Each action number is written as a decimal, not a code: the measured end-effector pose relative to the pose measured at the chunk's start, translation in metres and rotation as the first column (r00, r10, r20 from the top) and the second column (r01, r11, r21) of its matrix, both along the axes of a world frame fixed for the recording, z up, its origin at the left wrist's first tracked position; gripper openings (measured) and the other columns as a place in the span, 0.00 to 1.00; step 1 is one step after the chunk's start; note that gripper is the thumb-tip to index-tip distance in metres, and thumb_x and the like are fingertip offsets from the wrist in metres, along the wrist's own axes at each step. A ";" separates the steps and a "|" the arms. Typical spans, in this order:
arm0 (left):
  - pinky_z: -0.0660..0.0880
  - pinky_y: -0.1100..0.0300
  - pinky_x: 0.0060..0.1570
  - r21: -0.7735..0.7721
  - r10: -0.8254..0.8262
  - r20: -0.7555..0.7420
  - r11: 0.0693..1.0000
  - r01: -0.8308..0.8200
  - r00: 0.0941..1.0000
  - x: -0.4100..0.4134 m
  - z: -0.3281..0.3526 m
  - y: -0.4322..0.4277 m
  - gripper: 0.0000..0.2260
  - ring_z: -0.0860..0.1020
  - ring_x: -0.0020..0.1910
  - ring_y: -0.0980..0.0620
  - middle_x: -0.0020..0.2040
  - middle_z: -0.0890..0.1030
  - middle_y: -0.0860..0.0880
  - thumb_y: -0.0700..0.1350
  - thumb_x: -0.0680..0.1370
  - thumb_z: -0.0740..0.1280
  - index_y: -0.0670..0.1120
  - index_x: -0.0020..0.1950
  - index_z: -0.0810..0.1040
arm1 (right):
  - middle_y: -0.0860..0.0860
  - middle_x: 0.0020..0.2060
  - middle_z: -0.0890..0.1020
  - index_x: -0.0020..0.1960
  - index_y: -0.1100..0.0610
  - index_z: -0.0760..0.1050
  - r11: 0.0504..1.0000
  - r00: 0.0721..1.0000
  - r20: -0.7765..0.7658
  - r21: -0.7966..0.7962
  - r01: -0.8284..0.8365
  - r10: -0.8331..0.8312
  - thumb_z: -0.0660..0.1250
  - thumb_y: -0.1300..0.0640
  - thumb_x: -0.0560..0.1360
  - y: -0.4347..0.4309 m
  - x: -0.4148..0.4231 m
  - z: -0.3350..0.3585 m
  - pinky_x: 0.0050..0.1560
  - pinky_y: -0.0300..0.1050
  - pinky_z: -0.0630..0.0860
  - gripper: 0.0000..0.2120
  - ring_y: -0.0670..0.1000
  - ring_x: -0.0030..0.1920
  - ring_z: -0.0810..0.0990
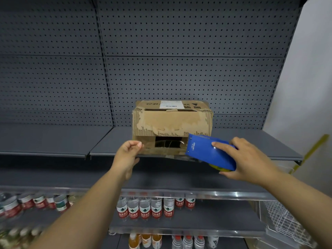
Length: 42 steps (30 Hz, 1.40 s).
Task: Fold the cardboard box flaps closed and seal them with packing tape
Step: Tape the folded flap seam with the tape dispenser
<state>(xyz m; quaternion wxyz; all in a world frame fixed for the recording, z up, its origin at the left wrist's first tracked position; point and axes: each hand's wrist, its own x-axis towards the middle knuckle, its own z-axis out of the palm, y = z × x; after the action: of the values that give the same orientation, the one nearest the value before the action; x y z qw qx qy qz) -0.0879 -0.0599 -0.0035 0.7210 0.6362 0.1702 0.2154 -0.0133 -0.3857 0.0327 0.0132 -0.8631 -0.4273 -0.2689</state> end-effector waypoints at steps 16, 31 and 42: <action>0.73 0.57 0.57 -0.086 -0.013 0.153 0.996 0.027 0.988 0.067 -0.013 0.042 0.03 0.79 0.47 0.52 0.43 0.80 0.47 0.41 0.78 0.63 0.46 0.44 0.74 | 0.54 0.38 0.74 0.65 0.51 0.67 0.998 0.997 0.058 0.040 0.044 -0.046 0.80 0.45 0.52 0.044 0.057 -0.002 0.33 0.45 0.74 0.45 0.55 0.34 0.75; 0.76 0.54 0.55 -0.202 0.359 0.183 0.925 -0.323 0.915 0.088 -0.019 0.037 0.03 0.79 0.48 0.49 0.46 0.80 0.47 0.44 0.78 0.65 0.50 0.44 0.76 | 0.54 0.36 0.74 0.64 0.51 0.68 0.996 0.993 0.094 0.058 0.071 -0.076 0.79 0.44 0.51 0.072 0.062 0.002 0.30 0.43 0.72 0.44 0.55 0.33 0.75; 0.76 0.57 0.50 -0.229 0.536 0.140 0.836 -0.499 0.833 0.097 -0.009 0.034 0.03 0.78 0.46 0.51 0.47 0.79 0.48 0.45 0.79 0.62 0.48 0.47 0.75 | 0.55 0.37 0.75 0.64 0.51 0.67 0.994 0.991 0.110 0.086 0.069 -0.078 0.78 0.44 0.53 0.087 0.059 -0.003 0.30 0.43 0.72 0.42 0.55 0.33 0.75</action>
<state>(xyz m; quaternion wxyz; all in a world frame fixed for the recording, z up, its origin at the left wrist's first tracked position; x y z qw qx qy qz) 0.0096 -0.0258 -0.0121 0.7038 0.4725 0.2830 0.4487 0.0461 -0.2992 0.0295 0.0144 -0.8604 -0.3838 -0.3349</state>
